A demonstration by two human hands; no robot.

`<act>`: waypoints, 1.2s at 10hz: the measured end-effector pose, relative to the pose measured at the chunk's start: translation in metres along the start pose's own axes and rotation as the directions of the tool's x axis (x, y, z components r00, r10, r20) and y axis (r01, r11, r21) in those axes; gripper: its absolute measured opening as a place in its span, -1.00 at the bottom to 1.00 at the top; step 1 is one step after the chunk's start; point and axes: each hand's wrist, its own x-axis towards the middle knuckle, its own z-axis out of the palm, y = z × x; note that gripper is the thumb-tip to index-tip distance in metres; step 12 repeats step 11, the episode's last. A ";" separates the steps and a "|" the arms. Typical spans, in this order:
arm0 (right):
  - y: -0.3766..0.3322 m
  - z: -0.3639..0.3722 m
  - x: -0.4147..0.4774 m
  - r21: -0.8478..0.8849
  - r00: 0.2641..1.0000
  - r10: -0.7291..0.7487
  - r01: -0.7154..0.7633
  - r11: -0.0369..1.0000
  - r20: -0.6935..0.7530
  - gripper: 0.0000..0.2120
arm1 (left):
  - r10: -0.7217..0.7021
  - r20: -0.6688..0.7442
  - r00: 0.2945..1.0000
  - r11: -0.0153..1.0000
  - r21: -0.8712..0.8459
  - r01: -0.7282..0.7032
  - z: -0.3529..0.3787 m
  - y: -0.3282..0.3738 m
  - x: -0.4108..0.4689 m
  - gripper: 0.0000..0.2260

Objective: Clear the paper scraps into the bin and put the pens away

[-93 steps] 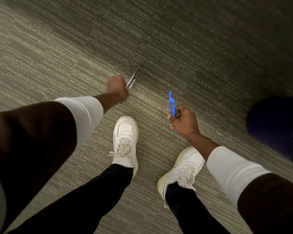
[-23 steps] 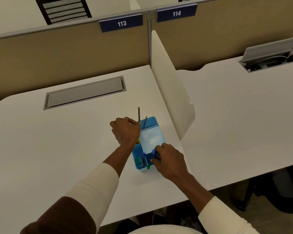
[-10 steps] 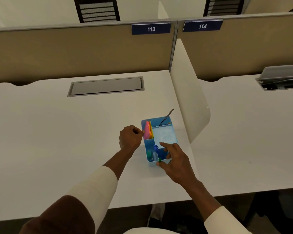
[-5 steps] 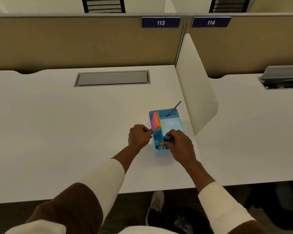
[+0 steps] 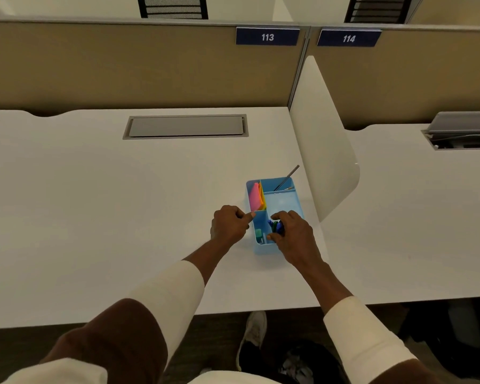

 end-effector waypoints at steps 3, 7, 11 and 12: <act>0.001 0.003 -0.014 0.081 0.988 -0.007 0.020 0.997 -0.156 -0.75 | 0.000 -0.001 1.000 0.999 0.036 0.000 -0.003 -0.004 -0.004 -0.53; -0.008 -0.003 -0.007 -0.105 0.998 0.019 -0.026 0.994 -0.065 -0.76 | -0.027 -0.010 1.000 0.999 0.031 0.028 0.000 -0.004 -0.008 -0.55; -0.018 -0.003 -0.028 0.078 0.990 0.104 -0.097 0.992 -0.098 -0.44 | -0.006 -0.019 1.000 0.998 0.059 0.007 0.004 -0.011 -0.012 -0.60; -0.018 -0.003 -0.028 0.078 0.990 0.104 -0.097 0.992 -0.098 -0.44 | -0.006 -0.019 1.000 0.998 0.059 0.007 0.004 -0.011 -0.012 -0.60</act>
